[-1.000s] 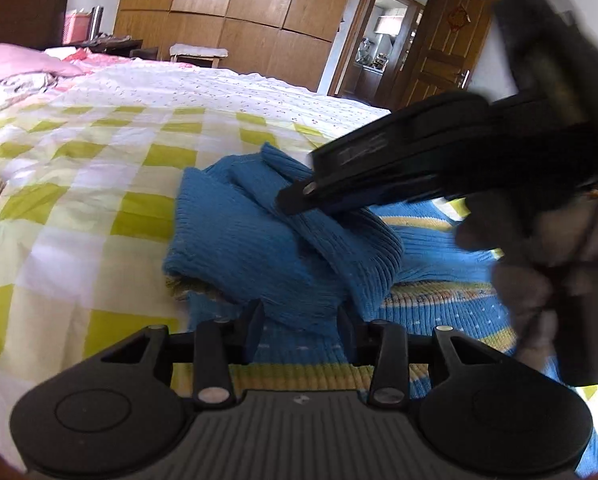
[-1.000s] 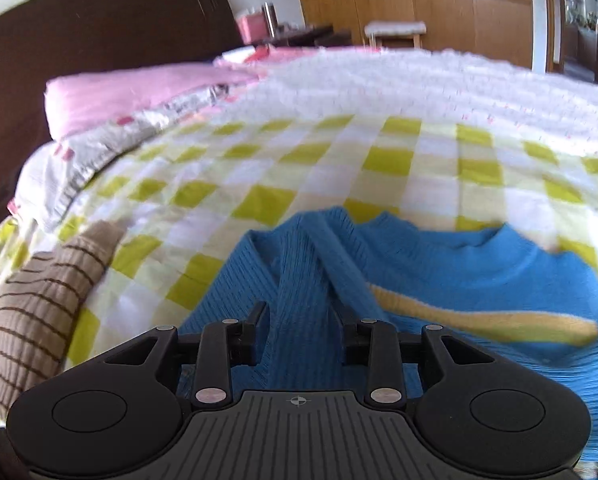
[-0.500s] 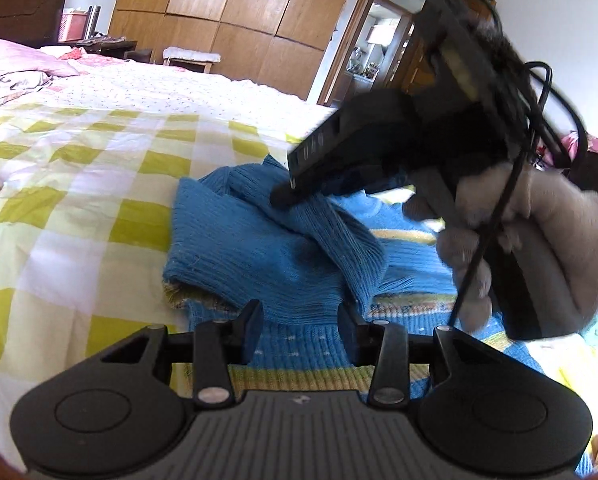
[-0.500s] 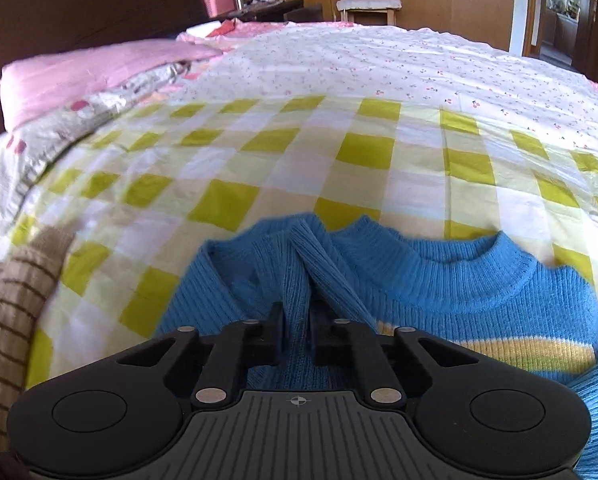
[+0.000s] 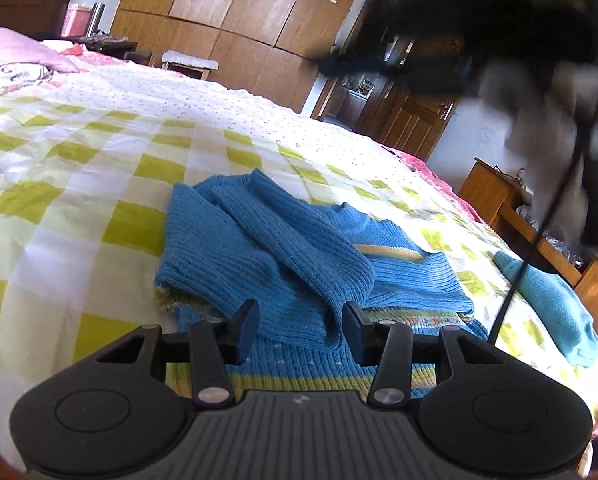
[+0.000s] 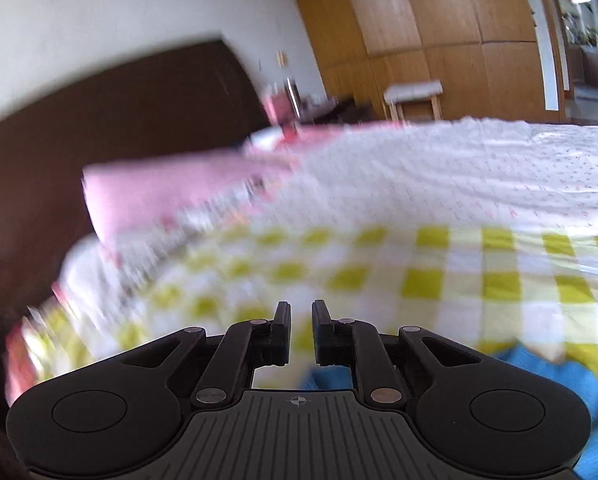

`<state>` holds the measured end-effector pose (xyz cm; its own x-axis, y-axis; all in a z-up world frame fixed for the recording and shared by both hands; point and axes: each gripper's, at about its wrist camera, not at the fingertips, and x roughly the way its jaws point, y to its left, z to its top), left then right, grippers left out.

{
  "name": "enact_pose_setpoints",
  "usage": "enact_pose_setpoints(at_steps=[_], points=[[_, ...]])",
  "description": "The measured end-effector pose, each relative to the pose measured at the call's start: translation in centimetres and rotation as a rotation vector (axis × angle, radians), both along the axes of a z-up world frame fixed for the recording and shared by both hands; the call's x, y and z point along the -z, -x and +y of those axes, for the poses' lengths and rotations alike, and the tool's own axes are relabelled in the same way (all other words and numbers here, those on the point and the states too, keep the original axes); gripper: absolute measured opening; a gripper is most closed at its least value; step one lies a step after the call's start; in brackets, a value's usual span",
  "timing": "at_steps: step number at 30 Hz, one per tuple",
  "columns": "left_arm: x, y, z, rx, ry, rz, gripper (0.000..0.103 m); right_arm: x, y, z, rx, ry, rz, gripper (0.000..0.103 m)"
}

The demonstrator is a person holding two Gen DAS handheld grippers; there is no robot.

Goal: Fold small clothes

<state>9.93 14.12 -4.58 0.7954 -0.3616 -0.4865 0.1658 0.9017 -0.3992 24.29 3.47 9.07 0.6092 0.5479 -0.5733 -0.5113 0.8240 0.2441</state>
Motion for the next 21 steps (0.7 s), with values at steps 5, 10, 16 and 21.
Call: enact_pose_setpoints(at_steps=[5,10,16,21], points=[[0.0,-0.1,-0.2,-0.012,-0.022,0.001,0.051,7.3,-1.1,2.5,0.006,0.191,0.162,0.025],[0.2,-0.4,1.0,-0.057,0.003,0.014,0.051,9.8,-1.9,4.2,0.020,0.316,0.179,0.038],[0.2,-0.4,3.0,-0.144,0.044,0.017,0.052,10.0,-2.9,4.3,0.022,0.322,0.188,0.007],[0.1,-0.3,3.6,-0.167,0.052,-0.003,0.056,5.3,-2.5,1.3,0.058,0.175,0.130,0.006]])
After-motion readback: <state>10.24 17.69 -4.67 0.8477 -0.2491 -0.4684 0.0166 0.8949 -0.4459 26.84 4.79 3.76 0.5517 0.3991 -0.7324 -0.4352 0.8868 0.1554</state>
